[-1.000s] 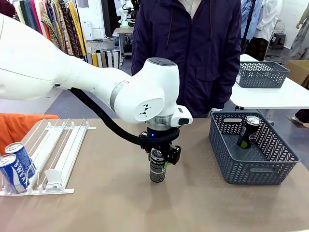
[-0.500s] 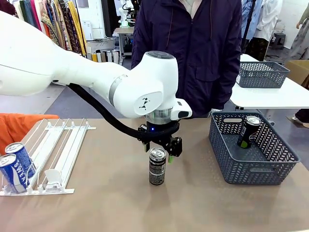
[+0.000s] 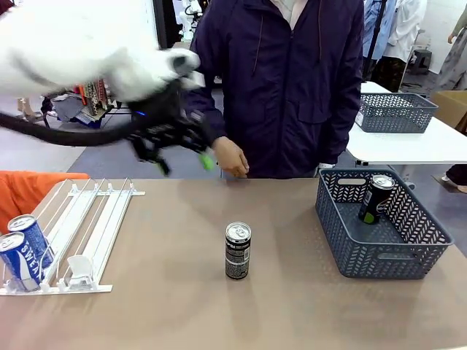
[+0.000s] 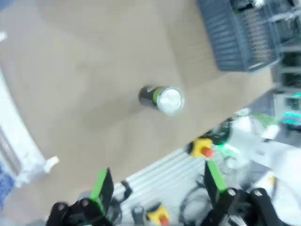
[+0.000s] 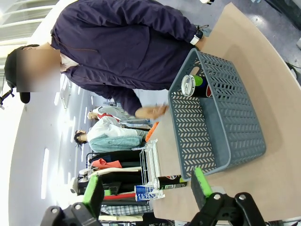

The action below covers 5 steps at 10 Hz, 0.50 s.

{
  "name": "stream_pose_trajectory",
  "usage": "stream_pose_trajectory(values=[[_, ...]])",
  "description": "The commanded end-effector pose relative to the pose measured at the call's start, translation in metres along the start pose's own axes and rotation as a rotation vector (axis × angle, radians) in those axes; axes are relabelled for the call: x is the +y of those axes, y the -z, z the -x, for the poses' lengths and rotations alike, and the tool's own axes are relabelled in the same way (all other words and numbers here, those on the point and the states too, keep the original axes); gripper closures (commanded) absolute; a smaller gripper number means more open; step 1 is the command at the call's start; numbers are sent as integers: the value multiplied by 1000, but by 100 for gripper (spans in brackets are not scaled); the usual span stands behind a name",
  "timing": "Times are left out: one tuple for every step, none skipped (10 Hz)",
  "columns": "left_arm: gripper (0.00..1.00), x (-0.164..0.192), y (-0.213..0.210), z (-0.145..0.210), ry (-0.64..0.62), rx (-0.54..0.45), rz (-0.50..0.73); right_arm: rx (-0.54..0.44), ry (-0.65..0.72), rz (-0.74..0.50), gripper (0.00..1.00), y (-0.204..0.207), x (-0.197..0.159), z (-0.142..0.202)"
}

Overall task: Retrieve and store the cans from the dispenser.
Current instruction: Pick up the last remaining can from one row of the Automatic Can Dispenser and place it in the middle of the table.

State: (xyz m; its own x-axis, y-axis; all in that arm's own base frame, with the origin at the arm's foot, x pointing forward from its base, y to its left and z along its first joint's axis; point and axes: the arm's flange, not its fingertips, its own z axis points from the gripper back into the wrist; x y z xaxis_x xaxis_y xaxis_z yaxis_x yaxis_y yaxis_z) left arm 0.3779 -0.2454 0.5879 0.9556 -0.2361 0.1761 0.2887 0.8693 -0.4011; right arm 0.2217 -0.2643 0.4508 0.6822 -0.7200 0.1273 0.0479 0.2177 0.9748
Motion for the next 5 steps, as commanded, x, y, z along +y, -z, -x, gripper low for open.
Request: stream_pose_trajectory(values=[[0,108,-39,26,-161,-27,160,2,-29,-4,0,-1,1,-2],[0,162,-62,40,-323,-84,155,2,-29,-4,0,-1,1,-2],[0,222,-80,61,-314,-70,375,2,-29,-4,0,-1,1,-2],[0,273,-87,78,-388,-76,473,2,-29,-4,0,-1,1,-2],[0,314,-88,98,-457,-100,576,2,-29,-4,0,-1,1,-2]])
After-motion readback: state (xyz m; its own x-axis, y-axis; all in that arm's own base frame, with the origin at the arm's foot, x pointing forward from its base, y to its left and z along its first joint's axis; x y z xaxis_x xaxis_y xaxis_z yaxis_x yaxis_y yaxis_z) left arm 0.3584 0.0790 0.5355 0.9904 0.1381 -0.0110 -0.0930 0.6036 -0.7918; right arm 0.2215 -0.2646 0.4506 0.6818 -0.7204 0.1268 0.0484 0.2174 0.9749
